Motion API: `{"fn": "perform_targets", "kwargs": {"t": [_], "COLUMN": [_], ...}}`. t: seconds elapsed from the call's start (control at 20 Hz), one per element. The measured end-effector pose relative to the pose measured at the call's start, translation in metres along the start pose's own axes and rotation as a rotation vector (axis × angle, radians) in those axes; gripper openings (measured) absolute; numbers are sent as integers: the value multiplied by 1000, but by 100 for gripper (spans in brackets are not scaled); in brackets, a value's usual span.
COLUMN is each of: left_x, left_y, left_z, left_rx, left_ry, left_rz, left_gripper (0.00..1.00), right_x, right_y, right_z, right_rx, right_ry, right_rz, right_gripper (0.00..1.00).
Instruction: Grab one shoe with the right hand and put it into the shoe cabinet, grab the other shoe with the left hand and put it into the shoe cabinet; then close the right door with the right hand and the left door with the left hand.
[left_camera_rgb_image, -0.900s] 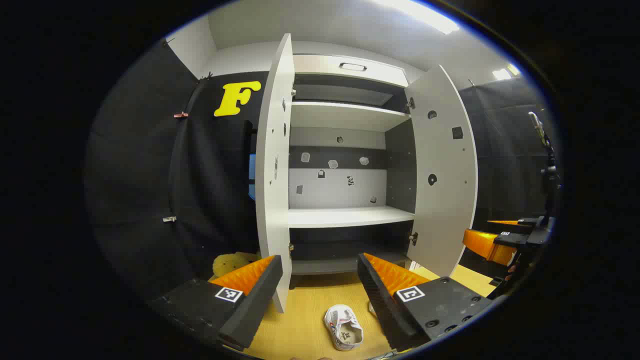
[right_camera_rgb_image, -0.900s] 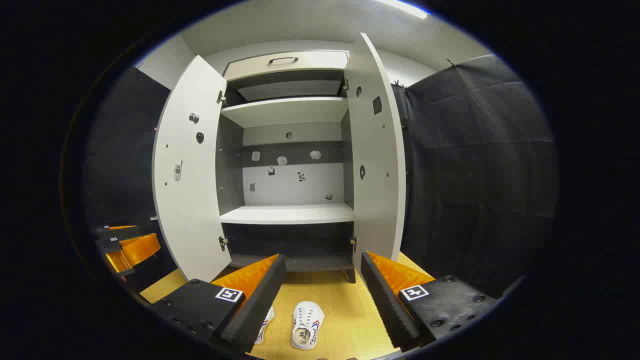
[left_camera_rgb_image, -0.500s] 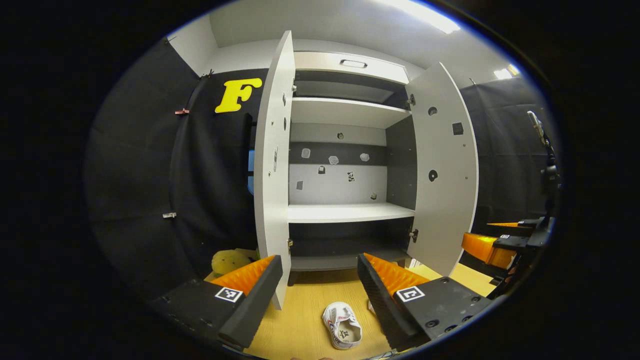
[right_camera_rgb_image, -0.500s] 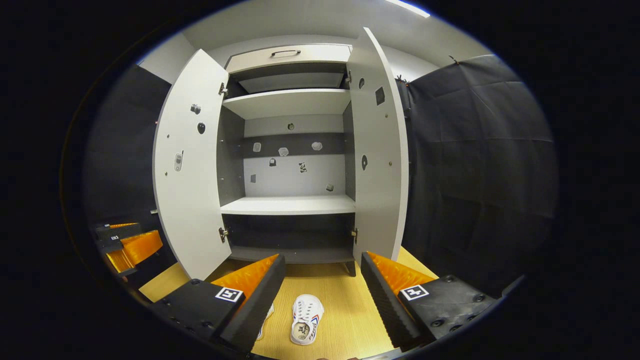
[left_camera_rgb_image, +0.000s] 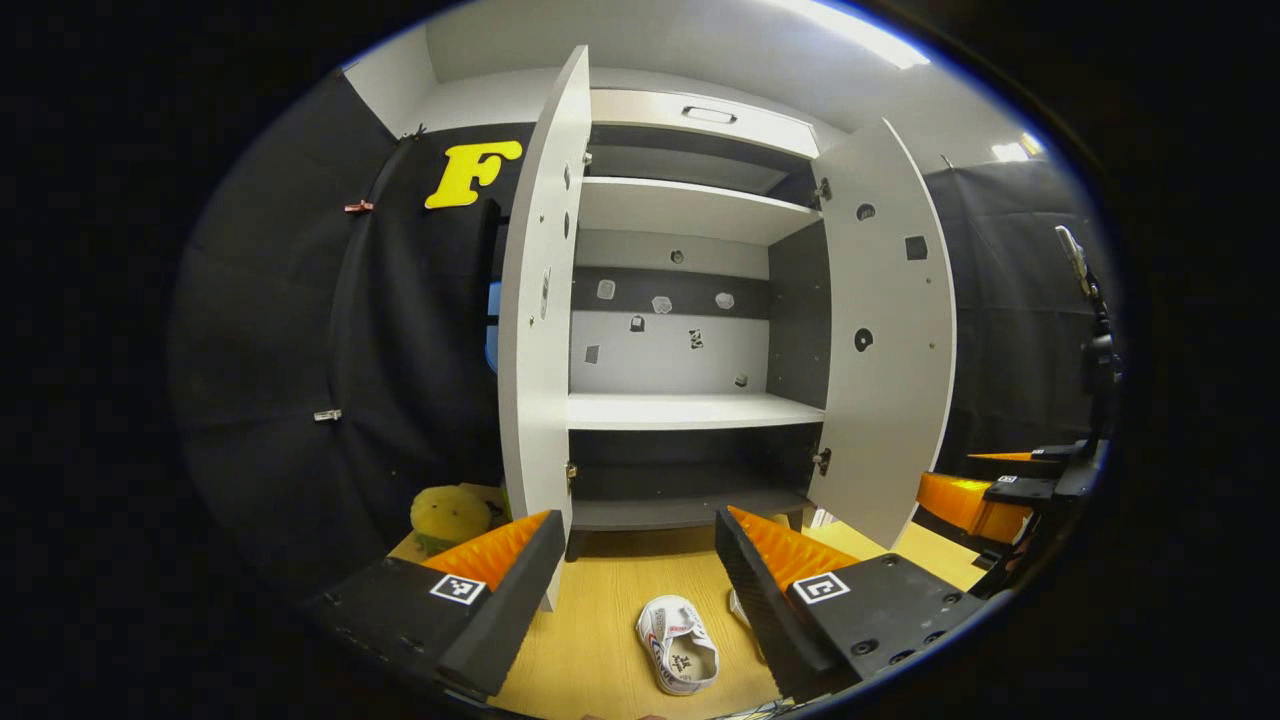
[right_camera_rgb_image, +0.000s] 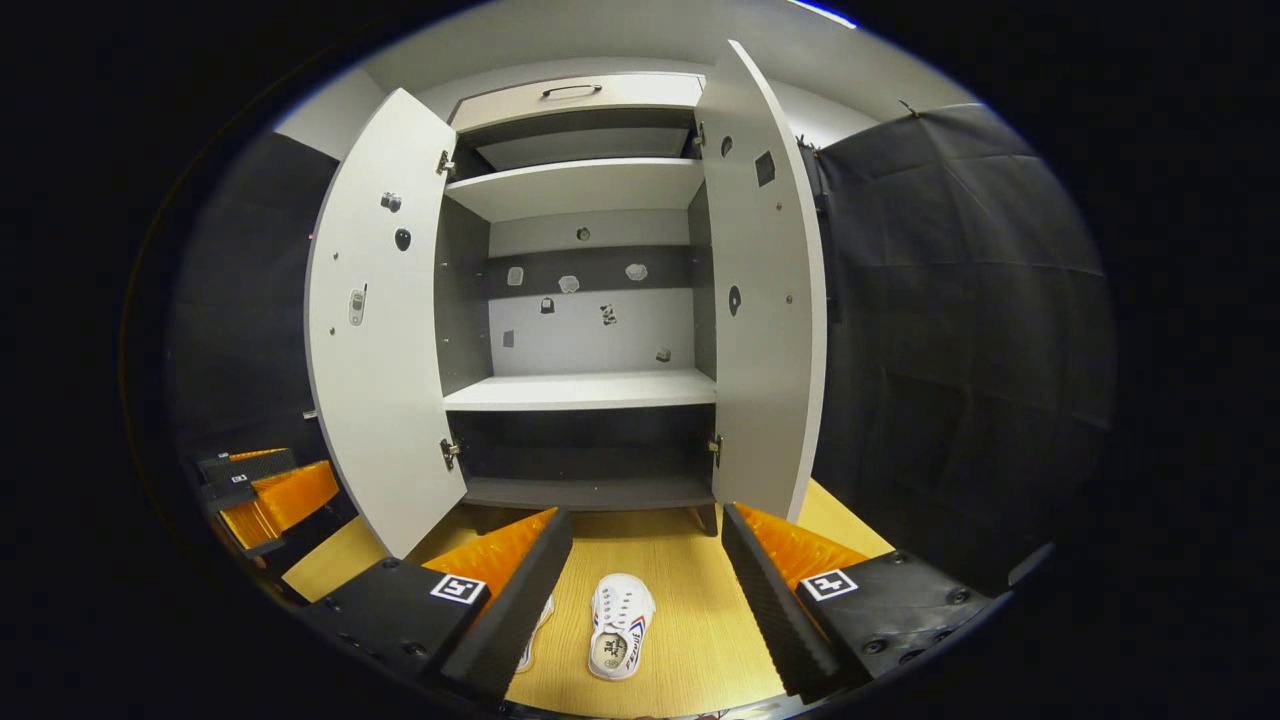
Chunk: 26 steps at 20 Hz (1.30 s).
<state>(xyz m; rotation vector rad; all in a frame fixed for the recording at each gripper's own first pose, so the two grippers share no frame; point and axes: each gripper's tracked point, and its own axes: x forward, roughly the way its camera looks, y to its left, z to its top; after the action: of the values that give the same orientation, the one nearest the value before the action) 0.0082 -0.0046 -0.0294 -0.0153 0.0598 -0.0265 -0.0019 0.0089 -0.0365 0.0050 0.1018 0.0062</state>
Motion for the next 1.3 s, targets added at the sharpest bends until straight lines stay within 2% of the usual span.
{"fn": "perform_targets", "kwargs": {"t": [0.4, 0.55, 0.8, 1.1, 1.3], "left_x": [-1, -2, -5, -8, -9], "left_y": [6, 9, 16, 26, 26], "left_z": [1, 0, -3, -23, -42], "left_rx": [-7, 2, 12, -12, -40], "left_ry": [1, 6, 18, 79, 139], "left_rz": [14, 23, 43, 86, 104], "left_gripper": [95, 95, 95, 95, 95], "right_x": [11, 19, 28, 43, 53], "right_y": [6, 16, 48, 64, 72], "right_z": [-17, -38, -97, -184, -239], "right_rx": [7, 24, 90, 66, 106], "right_ry": [38, 89, 227, 397, 506], "right_rz": [17, 54, 178, 257, 270], "right_gripper": [98, 98, 99, 99, 99]}}
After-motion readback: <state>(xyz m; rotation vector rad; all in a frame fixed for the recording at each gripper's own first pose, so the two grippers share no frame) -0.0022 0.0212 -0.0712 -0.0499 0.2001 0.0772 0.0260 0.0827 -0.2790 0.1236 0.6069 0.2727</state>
